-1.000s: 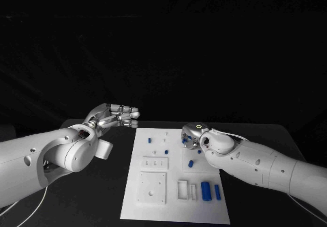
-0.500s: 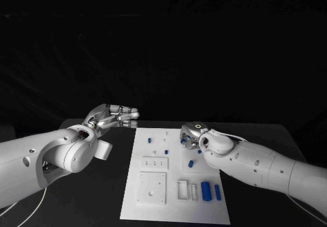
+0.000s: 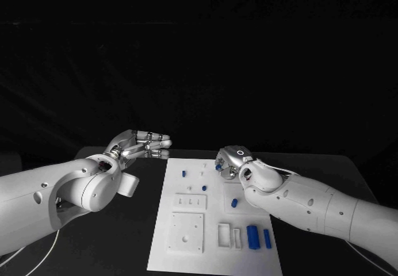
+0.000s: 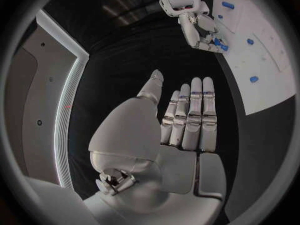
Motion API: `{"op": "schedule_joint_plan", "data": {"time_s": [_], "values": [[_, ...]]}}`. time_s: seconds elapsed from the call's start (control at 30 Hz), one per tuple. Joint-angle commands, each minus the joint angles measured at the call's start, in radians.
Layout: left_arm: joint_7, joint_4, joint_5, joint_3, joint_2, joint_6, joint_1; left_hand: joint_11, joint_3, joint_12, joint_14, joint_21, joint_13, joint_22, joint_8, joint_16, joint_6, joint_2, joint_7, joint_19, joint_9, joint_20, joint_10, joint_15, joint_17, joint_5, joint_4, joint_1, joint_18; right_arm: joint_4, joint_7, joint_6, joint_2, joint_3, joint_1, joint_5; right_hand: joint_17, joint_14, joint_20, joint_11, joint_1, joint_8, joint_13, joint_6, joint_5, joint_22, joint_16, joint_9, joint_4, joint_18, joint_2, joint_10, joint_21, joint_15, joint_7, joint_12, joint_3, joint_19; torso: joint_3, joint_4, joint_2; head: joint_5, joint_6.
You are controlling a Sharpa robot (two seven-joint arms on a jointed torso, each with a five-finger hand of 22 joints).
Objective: Assemble the parts on the task board
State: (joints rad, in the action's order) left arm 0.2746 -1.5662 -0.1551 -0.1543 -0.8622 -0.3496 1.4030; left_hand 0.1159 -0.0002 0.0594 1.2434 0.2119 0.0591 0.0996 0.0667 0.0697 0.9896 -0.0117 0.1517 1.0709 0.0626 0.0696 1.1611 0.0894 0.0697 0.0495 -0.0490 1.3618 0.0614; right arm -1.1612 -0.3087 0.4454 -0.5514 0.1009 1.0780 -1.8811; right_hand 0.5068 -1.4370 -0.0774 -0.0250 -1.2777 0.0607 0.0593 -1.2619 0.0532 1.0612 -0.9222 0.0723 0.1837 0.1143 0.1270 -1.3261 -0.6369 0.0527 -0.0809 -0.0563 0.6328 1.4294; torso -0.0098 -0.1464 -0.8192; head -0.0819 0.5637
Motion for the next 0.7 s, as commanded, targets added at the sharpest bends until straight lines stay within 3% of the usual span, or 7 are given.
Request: {"op": "schedule_joint_plan", "data": {"time_s": [0.03,0.13,0.33,0.7], "values": [[-0.003,0.001,-0.005,0.001,0.006,0.005,0.002,0.001,0.000,-0.001,0.008,-0.003,0.000,-0.001,-0.003,0.000,-0.002,0.005,0.000,0.010,0.002,-0.001,-0.002,0.000,0.001,-0.002,0.004,0.003,-0.006,0.008,-0.051,0.069,0.013,0.003,0.003,-0.016,0.003,0.001,-0.007,-0.003,-0.008,0.004,0.001,-0.010,-0.004,0.010,0.005,0.001,0.001,-0.005,-0.003,-0.007,0.010,0.008,0.000,-0.002,0.009,0.003,-0.0015,-0.0025,-0.002,0.003,-0.004],[-0.004,0.001,-0.005,0.001,0.009,0.006,0.002,0.001,0.001,-0.001,0.008,-0.003,0.000,-0.001,-0.003,0.000,-0.001,0.006,-0.001,0.010,0.001,-0.001,-0.002,0.000,0.001,-0.002,0.003,0.005,-0.006,0.018,-0.057,0.073,0.024,0.005,0.006,-0.016,0.003,0.001,-0.007,-0.003,-0.008,0.004,0.001,-0.010,-0.004,0.010,0.005,0.001,0.001,-0.005,-0.003,-0.007,0.010,0.008,0.000,-0.002,0.009,0.003,-0.0031,-0.0023,-0.002,0.004,-0.005],[-0.004,0.000,-0.005,0.001,0.012,0.008,0.002,0.001,0.001,-0.001,0.008,-0.003,0.000,-0.001,-0.003,0.000,-0.001,0.007,-0.001,0.010,0.001,-0.001,-0.002,0.000,0.001,-0.002,0.002,0.005,-0.006,0.043,-0.057,0.073,0.049,0.007,0.011,-0.015,0.007,0.000,-0.006,-0.004,-0.007,0.003,0.001,-0.009,-0.003,0.031,0.009,0.000,-0.001,-0.005,-0.001,-0.006,0.027,0.007,0.001,-0.002,0.012,0.008,-0.0027,-0.0005,-0.004,0.008,-0.005],[-0.004,-0.002,-0.005,0.001,0.019,0.012,0.002,0.001,0.001,-0.001,0.008,-0.003,0.000,-0.001,-0.003,0.000,-0.001,0.007,-0.001,0.010,0.001,-0.001,-0.002,0.000,0.001,-0.002,0.002,0.005,-0.006,0.071,-0.051,0.071,0.081,0.007,0.015,-0.010,0.009,0.000,-0.006,-0.004,-0.006,0.003,0.001,-0.009,-0.002,0.048,0.011,0.001,-0.001,-0.005,0.000,-0.006,0.046,0.007,0.000,-0.002,0.013,0.013,-0.0089,-0.0149,-0.007,0.001,-0.001]]}}
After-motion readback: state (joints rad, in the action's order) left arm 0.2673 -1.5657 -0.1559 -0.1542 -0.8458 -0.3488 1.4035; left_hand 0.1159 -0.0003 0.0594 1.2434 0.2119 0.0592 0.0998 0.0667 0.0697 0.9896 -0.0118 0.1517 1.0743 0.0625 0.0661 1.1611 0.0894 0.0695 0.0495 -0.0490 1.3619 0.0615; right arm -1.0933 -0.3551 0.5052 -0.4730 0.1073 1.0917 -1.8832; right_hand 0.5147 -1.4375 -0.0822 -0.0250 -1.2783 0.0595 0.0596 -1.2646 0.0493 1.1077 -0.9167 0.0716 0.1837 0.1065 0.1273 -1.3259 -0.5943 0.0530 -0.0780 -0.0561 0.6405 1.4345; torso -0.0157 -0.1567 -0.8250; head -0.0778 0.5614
